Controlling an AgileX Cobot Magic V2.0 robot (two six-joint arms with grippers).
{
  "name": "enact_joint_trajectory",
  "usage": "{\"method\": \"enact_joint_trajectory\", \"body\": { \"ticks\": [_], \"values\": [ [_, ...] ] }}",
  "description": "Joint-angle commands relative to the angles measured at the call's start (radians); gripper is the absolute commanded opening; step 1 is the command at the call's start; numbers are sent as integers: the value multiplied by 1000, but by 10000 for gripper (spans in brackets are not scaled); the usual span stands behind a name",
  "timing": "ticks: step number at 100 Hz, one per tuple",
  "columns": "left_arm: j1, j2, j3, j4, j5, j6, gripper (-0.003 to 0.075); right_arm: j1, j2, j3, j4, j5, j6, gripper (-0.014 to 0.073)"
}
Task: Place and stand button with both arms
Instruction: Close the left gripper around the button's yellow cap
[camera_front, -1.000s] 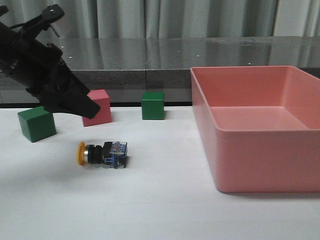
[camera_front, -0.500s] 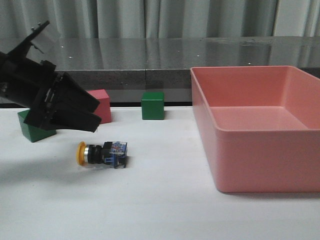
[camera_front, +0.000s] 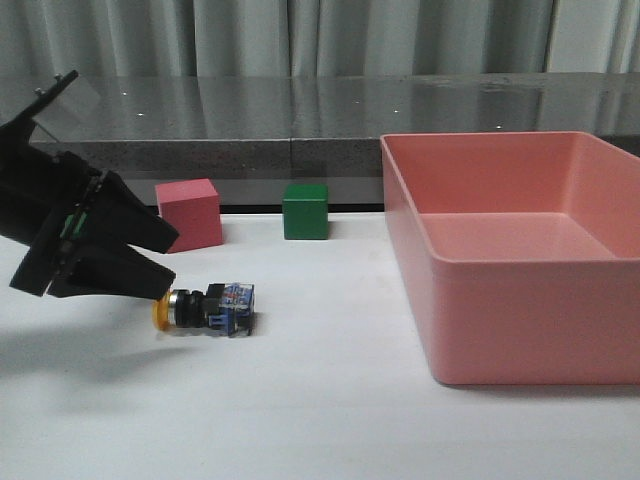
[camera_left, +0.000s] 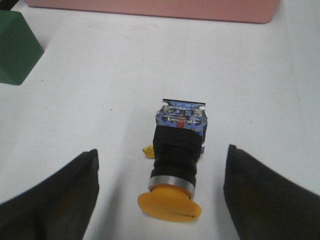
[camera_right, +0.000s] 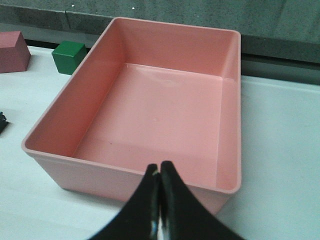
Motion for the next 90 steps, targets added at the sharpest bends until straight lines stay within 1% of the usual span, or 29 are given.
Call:
{"method": "enact_joint_trajectory", "body": {
  "ticks": [1,12,24,32,54,59,66,71,73,78,80,81,90],
  "values": [
    [-4,-17,-11,-44,41,18,502,-5,4,-24,20,-62,-4,-69],
    [-4,25,-11,-61,43,34,501,-5,4,-16,20,-69,-4,-69],
    [-4,62,-11,-81,51,39,471,-5,4,-16,20,-68,-4,-69],
    [-4,86,-11,-97,69,72,451,-5,4,-16,20,-68,-4,-69],
    [-4,111,-11,-136,73,89,431,-5,4,-15,20,-67,-4,-69],
    [-4,111,-11,-136,73,89,394,-5,4,-15,20,-67,-4,-69],
    [-4,113,-11,-136,73,89,288,-5,4,-15,20,-67,-4,-69],
    [-4,113,-11,-135,73,89,171,-5,4,-15,20,-67,-4,-69],
    [-4,113,-11,-135,73,89,141,-5,4,-15,20,-67,-4,-69],
    [-4,113,-11,-135,78,89,20,-5,4,-15,20,-67,-4,-69],
    [-4,113,-11,-133,85,89,-8,-5,4,-15,20,-67,-4,-69],
    [-4,113,-11,-133,88,89,-19,-5,4,-15,20,-67,-4,-69],
    [-4,100,-15,-111,110,74,-19,-5,4,-15,20,-67,-4,-69]
  ]
}}
